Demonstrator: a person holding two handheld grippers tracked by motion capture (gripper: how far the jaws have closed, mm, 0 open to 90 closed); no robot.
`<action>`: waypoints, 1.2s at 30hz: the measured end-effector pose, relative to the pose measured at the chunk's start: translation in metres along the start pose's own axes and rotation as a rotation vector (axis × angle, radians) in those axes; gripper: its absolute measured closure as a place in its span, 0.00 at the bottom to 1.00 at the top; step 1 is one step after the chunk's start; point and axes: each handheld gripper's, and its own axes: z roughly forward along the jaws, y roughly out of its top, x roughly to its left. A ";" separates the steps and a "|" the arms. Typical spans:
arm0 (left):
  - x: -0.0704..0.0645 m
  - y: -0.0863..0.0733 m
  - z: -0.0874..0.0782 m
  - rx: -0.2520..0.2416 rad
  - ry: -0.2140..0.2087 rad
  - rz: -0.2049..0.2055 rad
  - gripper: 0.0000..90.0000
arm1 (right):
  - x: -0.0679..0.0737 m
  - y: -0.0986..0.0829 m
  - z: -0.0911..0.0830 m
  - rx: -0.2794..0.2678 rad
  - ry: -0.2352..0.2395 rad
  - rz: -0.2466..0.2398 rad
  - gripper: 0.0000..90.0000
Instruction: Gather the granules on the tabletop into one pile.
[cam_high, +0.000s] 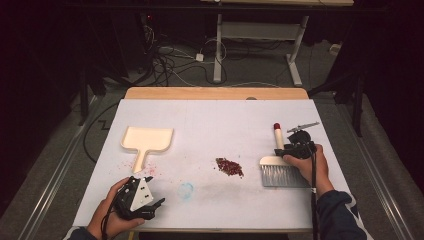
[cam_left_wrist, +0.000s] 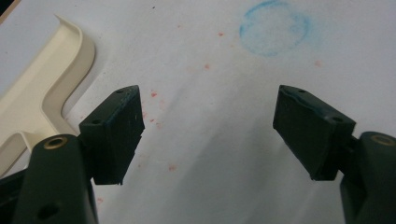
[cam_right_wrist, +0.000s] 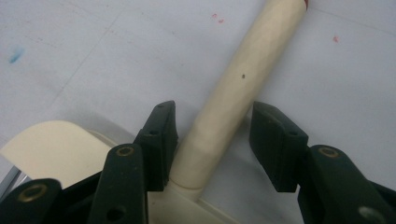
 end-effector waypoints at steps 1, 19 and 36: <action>0.000 0.000 0.000 0.001 -0.001 -0.001 0.26 | 0.000 0.001 0.000 0.001 -0.006 -0.006 0.58; 0.000 0.000 0.000 -0.006 0.005 -0.006 0.26 | 0.004 0.006 -0.019 -0.181 -0.033 -0.047 0.50; 0.003 -0.002 -0.002 -0.014 0.005 -0.038 0.25 | 0.029 0.000 -0.069 -0.505 0.028 -0.151 0.34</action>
